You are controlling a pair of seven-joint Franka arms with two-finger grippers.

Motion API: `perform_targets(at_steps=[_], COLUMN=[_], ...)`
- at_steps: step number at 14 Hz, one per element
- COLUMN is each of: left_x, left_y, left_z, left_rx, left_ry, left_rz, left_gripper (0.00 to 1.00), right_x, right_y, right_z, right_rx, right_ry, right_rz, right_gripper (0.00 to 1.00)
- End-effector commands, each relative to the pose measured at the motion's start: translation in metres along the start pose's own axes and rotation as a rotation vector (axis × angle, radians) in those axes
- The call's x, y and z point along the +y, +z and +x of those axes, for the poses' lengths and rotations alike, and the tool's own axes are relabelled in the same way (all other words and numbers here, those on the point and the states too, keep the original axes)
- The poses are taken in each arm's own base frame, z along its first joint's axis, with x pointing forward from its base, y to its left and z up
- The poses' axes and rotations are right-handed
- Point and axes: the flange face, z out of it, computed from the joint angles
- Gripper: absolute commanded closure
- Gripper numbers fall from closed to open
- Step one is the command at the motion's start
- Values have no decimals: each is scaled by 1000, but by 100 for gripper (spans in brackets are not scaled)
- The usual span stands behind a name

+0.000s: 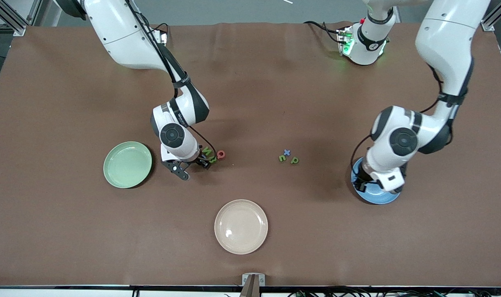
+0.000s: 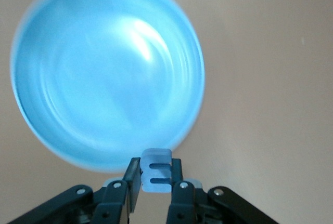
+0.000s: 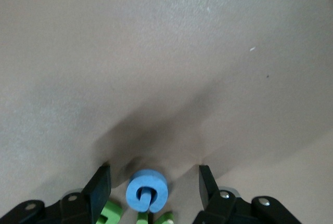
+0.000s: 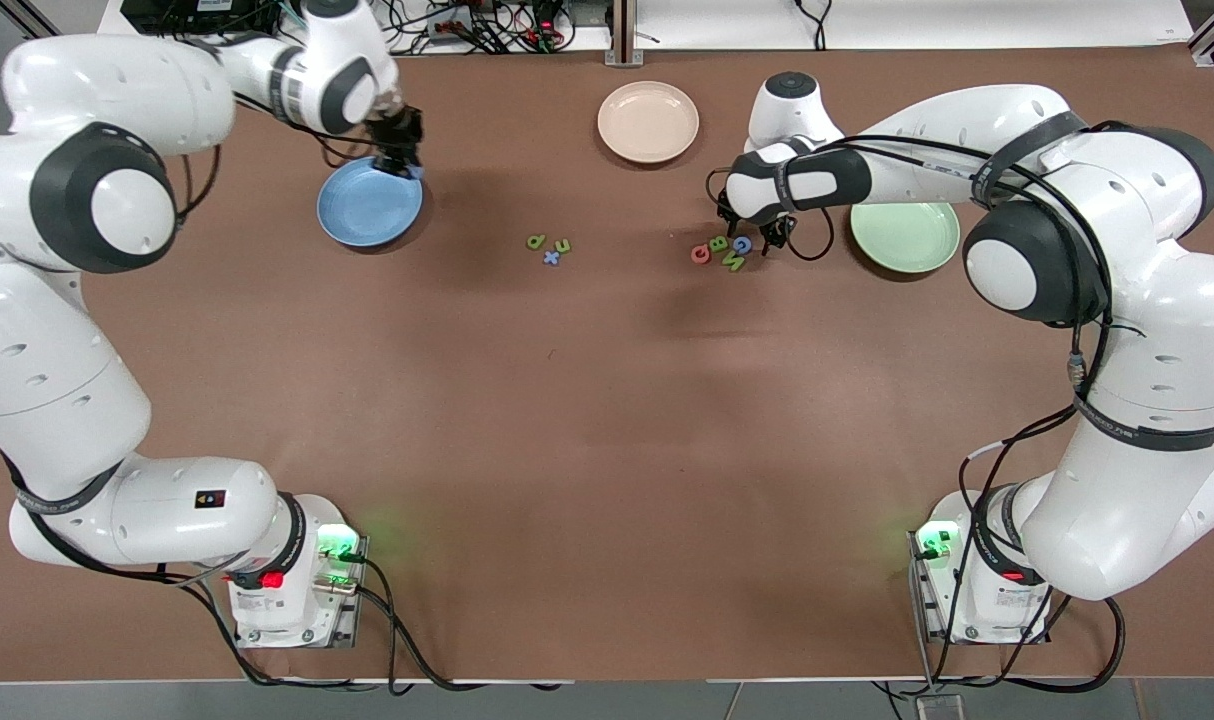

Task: Sort upper and lower case letters into plates

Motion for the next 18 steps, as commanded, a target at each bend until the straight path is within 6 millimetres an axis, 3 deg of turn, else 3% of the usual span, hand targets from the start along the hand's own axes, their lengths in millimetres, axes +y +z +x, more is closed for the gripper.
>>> perform_targets(at_steps=[1, 3, 4, 5, 6, 7, 8, 10, 12, 14, 18], left_x=[-21, -36, -42, -47, -51, -51, -50, -43, -21, -8, 8], left_y=[11, 29, 35, 40, 43, 42, 37, 24, 2, -5, 2], left_z=[50, 66, 74, 79, 82, 84, 84, 71, 29, -24, -139], left_rx=[-4, -25, -31, -38, -42, -41, -36, -39, -70, -105, -128], left_ry=[86, 114, 109, 111, 125, 125, 123, 127, 184, 245, 386], left_rz=[39, 69, 79, 88, 93, 92, 86, 88, 85, 83, 85], left_gripper=[99, 92, 81, 57, 22, 8, 0, 0, 0, 1, 1], right_x=[9, 10, 10, 10, 10, 10, 11, 12, 12, 14, 38], right_y=[-7, -5, -6, -6, -7, -9, -9, -9, -10, -15, -63], right_z=[-10, -9, -9, -9, -9, -10, -10, -10, -10, -1, 54], right_rx=[6, 4, 5, 3, 3, 3, 3, 2, 2, 2, -18], right_ry=[11, 12, 12, 13, 13, 13, 15, 15, 13, 11, -66], right_rz=[-13, -16, -15, -16, -16, -14, -15, -17, -15, -11, -11], right_gripper=[30, 43, 49, 53, 56, 58, 59, 68, 84, 97, 99])
